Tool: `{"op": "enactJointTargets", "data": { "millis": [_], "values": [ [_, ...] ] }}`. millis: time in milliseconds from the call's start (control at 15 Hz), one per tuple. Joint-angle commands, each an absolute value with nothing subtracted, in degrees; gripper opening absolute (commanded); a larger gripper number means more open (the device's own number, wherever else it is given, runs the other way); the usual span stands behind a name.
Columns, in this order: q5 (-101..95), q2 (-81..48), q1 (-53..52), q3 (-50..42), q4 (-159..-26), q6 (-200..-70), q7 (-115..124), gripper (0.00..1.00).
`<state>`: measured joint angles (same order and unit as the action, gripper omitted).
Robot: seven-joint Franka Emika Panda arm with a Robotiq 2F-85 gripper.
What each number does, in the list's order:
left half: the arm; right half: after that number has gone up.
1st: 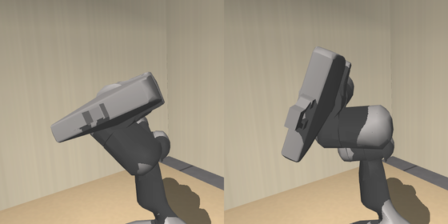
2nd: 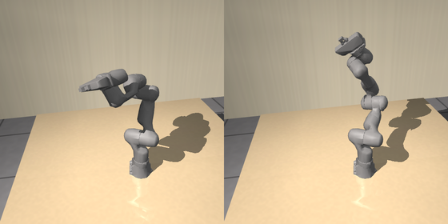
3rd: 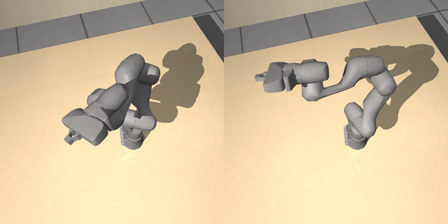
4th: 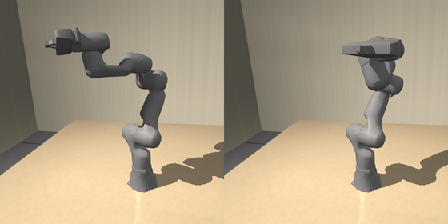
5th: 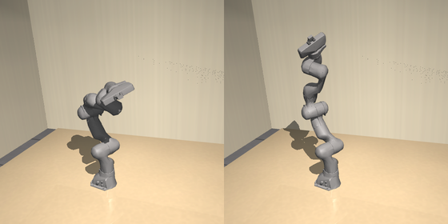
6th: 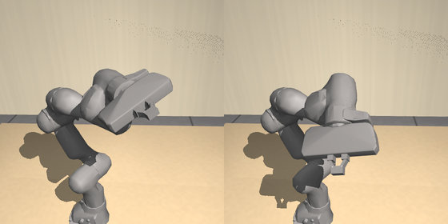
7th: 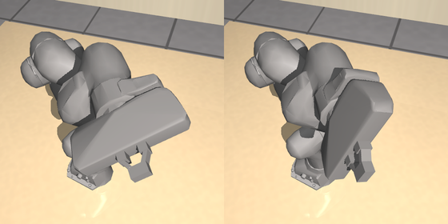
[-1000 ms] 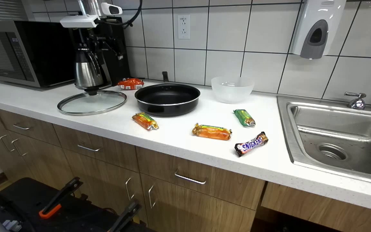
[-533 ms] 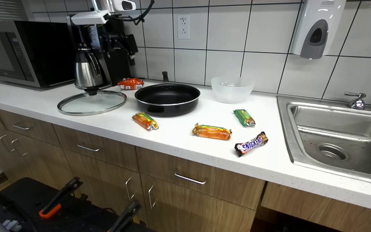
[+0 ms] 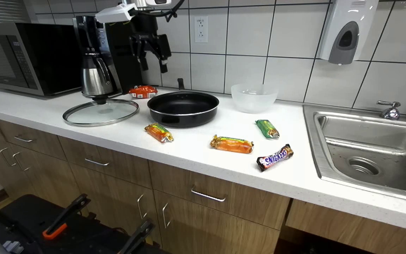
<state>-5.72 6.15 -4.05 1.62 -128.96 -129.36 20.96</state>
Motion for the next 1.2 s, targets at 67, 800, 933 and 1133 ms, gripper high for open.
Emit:
{"op": "enactJointTargets", "data": {
  "millis": [67, 800, 933, 1133],
  "values": [
    [-5.6, 11.3, -0.3, 0.5, -133.7, -129.3, 22.1, 1.00],
    [-1.4, 15.8, 0.5, -0.6, -141.3, -129.5, 13.9, 1.00],
    [0.4, 16.6, 0.1, -0.9, -142.8, -129.1, 9.6, 1.00],
    [2.5, 17.7, -0.3, -1.3, -145.0, -128.9, 4.1, 1.00]
  ]
}}
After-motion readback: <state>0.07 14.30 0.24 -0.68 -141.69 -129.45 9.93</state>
